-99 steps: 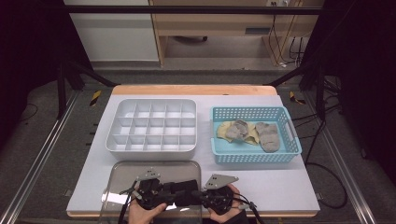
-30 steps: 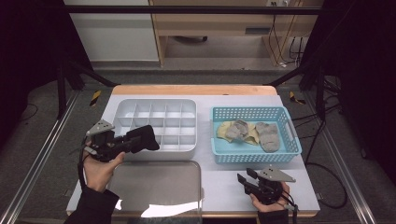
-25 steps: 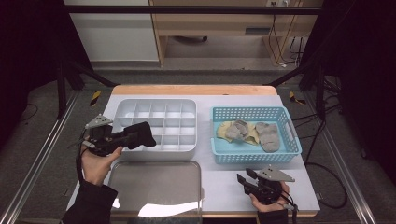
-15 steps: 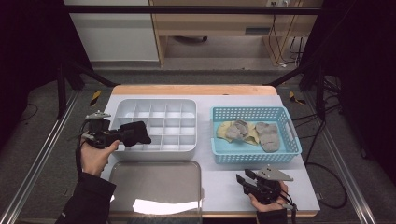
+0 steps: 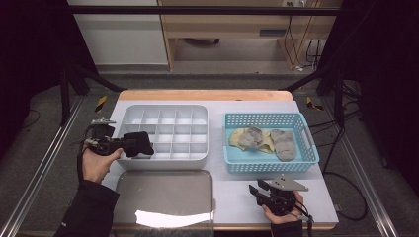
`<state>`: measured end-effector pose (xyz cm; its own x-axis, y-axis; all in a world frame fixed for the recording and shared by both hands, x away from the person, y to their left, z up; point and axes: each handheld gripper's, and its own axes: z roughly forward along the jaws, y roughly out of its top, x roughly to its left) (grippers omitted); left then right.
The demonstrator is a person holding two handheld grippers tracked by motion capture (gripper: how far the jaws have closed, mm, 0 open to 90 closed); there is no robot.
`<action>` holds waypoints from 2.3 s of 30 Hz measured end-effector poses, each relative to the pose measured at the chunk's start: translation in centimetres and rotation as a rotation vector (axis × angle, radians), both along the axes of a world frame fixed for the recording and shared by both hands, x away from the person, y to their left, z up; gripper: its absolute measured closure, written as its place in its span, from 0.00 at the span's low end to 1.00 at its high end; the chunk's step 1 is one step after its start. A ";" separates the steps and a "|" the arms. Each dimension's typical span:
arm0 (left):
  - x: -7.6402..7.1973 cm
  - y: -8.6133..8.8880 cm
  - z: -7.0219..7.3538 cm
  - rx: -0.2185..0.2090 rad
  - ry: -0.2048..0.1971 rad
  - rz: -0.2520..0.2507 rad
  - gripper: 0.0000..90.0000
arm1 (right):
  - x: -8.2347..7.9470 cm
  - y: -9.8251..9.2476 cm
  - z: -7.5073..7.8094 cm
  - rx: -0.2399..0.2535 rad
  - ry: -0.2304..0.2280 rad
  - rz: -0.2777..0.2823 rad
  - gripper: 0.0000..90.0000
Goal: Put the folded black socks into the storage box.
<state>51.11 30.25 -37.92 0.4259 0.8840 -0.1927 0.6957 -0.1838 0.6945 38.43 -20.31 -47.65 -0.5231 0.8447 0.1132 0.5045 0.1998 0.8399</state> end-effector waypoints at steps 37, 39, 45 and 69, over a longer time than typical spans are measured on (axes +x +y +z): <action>0.0 -3.7 -2.0 0.207 0.025 -0.084 0.77 | 0.0 0.0 -0.1 -0.003 0.004 0.008 0.67; 0.1 -4.0 -2.3 0.220 0.044 -0.100 0.78 | 0.0 0.0 -0.1 -0.003 0.005 0.009 0.67; 0.4 -4.4 -3.3 0.233 0.091 -0.101 0.79 | 0.0 0.0 0.0 0.000 0.004 0.012 0.67; -0.6 -3.4 -1.3 0.130 -0.002 -0.042 0.66 | 0.0 -0.1 0.0 0.008 0.008 0.012 0.67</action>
<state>50.49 26.87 -39.22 0.4634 0.8828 -0.0768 0.6839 -0.3012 0.6645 38.40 -20.36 -47.60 -0.5320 0.8375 0.1243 0.5092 0.1992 0.8373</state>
